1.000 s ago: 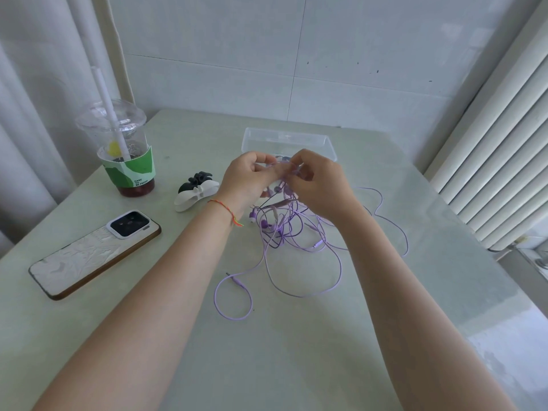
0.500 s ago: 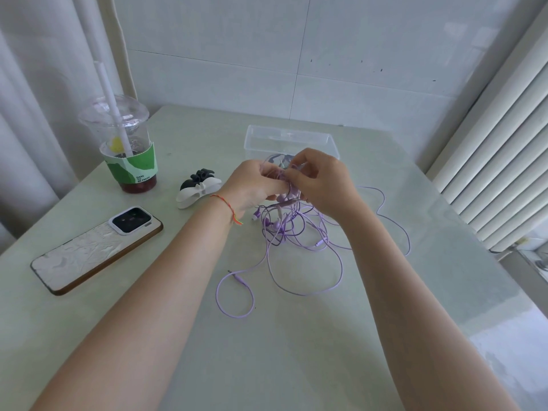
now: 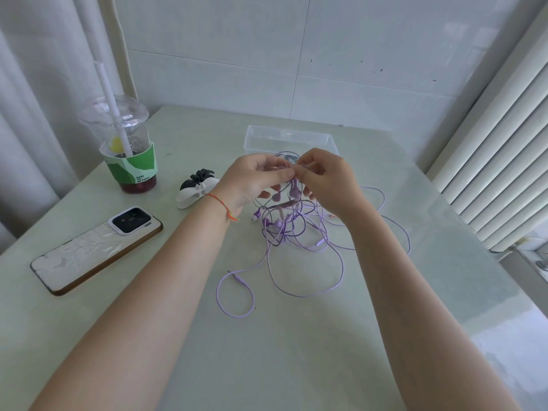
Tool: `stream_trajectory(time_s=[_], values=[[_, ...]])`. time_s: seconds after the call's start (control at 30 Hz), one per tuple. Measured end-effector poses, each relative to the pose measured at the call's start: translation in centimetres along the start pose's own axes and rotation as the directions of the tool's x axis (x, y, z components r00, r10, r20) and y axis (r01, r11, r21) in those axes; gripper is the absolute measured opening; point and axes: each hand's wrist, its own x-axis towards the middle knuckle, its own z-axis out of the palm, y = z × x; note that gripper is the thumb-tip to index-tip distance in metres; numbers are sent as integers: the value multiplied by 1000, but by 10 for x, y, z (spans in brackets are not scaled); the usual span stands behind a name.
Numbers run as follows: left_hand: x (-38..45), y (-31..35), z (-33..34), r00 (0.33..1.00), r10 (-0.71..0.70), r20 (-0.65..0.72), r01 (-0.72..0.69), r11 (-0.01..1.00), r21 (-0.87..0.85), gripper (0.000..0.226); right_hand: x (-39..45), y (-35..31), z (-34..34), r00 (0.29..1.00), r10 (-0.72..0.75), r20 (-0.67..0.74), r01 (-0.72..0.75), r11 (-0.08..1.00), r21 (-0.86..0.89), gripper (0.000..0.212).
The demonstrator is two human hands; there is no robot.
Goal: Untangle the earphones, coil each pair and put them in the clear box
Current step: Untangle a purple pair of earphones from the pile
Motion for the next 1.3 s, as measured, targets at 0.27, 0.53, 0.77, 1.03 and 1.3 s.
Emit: stream_trajectory(time_s=[0.27,0.53,0.77,1.03,1.3], values=[[-5,4,3,999,40,24,-39,998,-39,17,-3,-3,-3,999,44,23,-46,996,70,14],[-1,1,-1,999,10,33,-5,990,-140,35,-4,-7,-4,993,78,85,-87,989,119,15],[0,-1,-1,998,44,47,-38,991,-125,37,-5,-8,-2,986,98,136,-123,973,193,9],[0,0,0,994,96,42,-94,994,-46,17,-3,-5,-6,972,174,159,-211,943,258,20],[11,-6,-3,972,26,-236,-20,999,25,18,-1,1,-5,980,177,94,-192,964,186,15]])
